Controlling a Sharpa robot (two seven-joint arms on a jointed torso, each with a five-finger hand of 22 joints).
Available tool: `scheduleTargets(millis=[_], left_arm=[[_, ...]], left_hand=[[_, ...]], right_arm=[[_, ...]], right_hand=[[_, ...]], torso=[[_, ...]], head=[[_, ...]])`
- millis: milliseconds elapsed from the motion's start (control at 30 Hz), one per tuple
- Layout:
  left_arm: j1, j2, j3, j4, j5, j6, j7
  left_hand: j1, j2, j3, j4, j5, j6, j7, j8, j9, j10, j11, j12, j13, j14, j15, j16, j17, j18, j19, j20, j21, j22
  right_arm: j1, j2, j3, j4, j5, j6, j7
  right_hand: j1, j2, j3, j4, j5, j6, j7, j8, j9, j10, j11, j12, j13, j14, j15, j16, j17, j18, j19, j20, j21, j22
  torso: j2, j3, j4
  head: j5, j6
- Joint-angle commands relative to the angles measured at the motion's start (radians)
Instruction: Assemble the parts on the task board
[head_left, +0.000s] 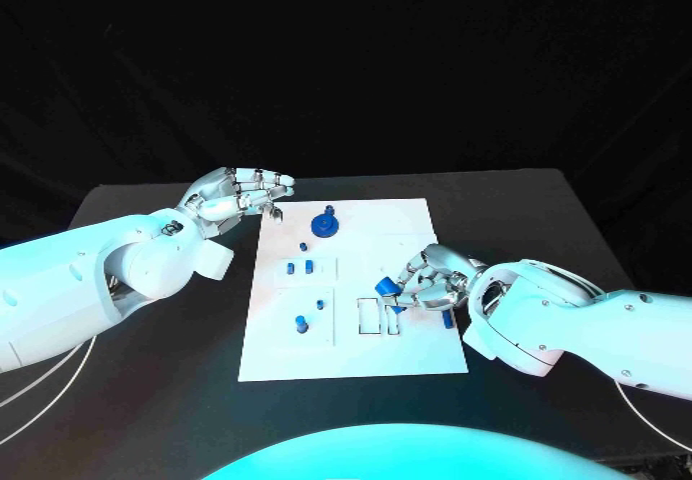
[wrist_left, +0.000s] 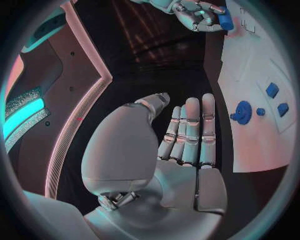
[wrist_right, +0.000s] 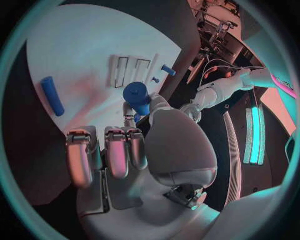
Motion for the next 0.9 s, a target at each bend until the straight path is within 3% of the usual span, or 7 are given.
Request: scheduleTargets(millis=[33,200,300,433,900], left_arm=[[0.0,0.002,0.001,0.002,0.006,0.015,0.009],[0.0,0.003,0.001,0.003,0.006,0.016,0.009],[0.0,0.003,0.001,0.003,0.006,0.017,0.009],[0.0,0.002,0.001,0.003,0.007,0.017,0.009],[0.0,0.001,0.001,0.003,0.007,0.017,0.008]], left_hand=[[-0.005,0.006,-0.003,0.004,0.002,0.0,-0.002,0.006,-0.001,0.006,0.0,-0.004,-0.001,0.002,0.0,0.004,-0.001,0.013,0.001,0.0,0.003,0.001],[-0.005,0.006,-0.003,0.004,0.002,0.0,-0.002,0.006,-0.001,0.006,0.0,-0.004,-0.001,0.002,0.0,0.004,-0.001,0.013,0.001,0.0,0.003,0.001],[-0.005,0.006,-0.003,0.004,0.002,0.0,-0.002,0.006,-0.001,0.006,0.0,-0.004,-0.001,0.002,0.0,0.004,-0.001,0.013,0.001,0.0,0.003,0.001],[-0.005,0.006,-0.003,0.004,0.002,0.0,-0.002,0.006,-0.001,0.006,0.0,-0.004,-0.001,0.002,0.0,0.004,-0.001,0.013,0.001,0.0,0.003,0.001],[-0.005,0.006,-0.003,0.004,0.002,0.0,-0.002,0.006,-0.001,0.006,0.0,-0.004,-0.001,0.002,0.0,0.004,-0.001,0.013,0.001,0.0,0.003,0.001]], right_arm=[[-0.002,0.025,0.0,-0.016,0.078,0.046,0.017],[-0.014,0.066,-0.001,-0.041,0.054,0.076,-0.008],[-0.022,0.088,-0.001,-0.055,0.025,0.091,-0.027],[-0.029,0.105,-0.001,-0.065,-0.011,0.1,-0.044],[-0.035,0.118,-0.001,-0.07,-0.117,0.082,-0.071]], right_hand=[[-0.018,-0.002,0.005,-0.001,-0.003,0.062,-0.042,0.021,0.058,0.104,-0.009,0.004,0.263,0.09,-0.01,0.003,0.191,-0.006,0.106,-0.007,0.004,0.263],[-0.044,0.001,0.004,-0.001,-0.009,0.064,-0.043,0.024,0.058,0.104,-0.01,0.004,0.263,0.09,-0.011,0.003,0.192,-0.006,0.106,-0.008,0.004,0.263],[-0.072,0.002,0.001,-0.001,-0.031,0.067,-0.044,0.028,0.059,0.104,-0.011,0.004,0.263,0.091,-0.012,0.004,0.195,-0.006,0.106,-0.009,0.004,0.263],[-0.092,0.004,-0.001,-0.001,-0.05,0.071,-0.045,0.033,0.058,0.104,-0.012,0.004,0.263,0.091,-0.013,0.004,0.197,-0.006,0.106,-0.01,0.004,0.263],[-0.108,0.006,-0.003,0.0,-0.059,0.074,-0.047,0.037,0.056,0.104,-0.013,0.004,0.263,0.092,-0.013,0.004,0.198,-0.006,0.106,-0.01,0.004,0.263]], torso=[[0.001,-0.0001,-0.0013],[0.001,-0.0002,-0.0006],[0.002,0.0014,0.0006],[0.001,0.0007,-0.0002],[0.001,0.0001,-0.0009]], head=[[0.001,-0.001],[0.004,-0.003],[0.005,-0.004],[0.007,-0.006],[0.011,-0.01]])
